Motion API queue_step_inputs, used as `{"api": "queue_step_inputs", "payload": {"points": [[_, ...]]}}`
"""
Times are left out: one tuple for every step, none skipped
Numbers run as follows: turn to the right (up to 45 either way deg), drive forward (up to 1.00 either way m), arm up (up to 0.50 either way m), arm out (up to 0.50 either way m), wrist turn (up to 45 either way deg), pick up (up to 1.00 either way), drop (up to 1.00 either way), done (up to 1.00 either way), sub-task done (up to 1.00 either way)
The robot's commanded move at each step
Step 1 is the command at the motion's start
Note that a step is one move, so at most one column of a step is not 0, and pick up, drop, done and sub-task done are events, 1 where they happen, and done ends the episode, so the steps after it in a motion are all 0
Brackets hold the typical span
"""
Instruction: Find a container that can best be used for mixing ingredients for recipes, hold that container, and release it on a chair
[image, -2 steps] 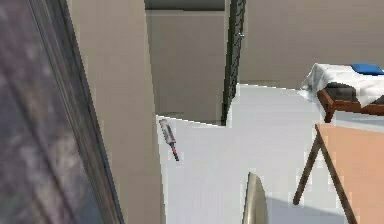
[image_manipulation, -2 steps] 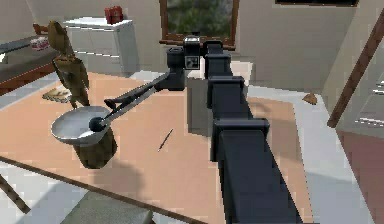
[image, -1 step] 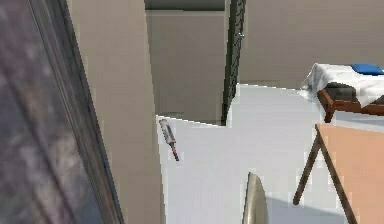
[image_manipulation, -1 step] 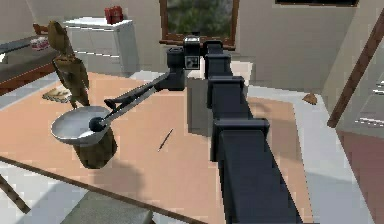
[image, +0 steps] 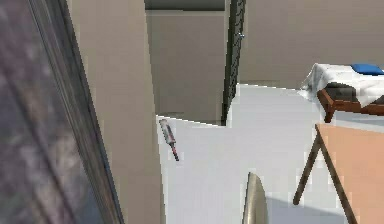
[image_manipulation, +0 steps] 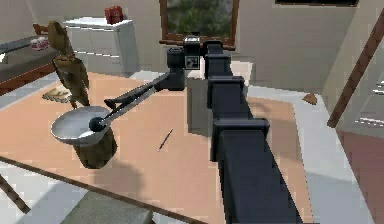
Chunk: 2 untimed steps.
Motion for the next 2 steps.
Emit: {"api": "queue_step_inputs", "payload": {"points": [[0.0, 0.0, 0.0, 0.0, 0.0, 0.0, 1.0, 0.0, 0.0], [0.0, 0.0, 0.0, -0.1, 0.0, 0.0, 0.0, 0.0, 0.0]]}}
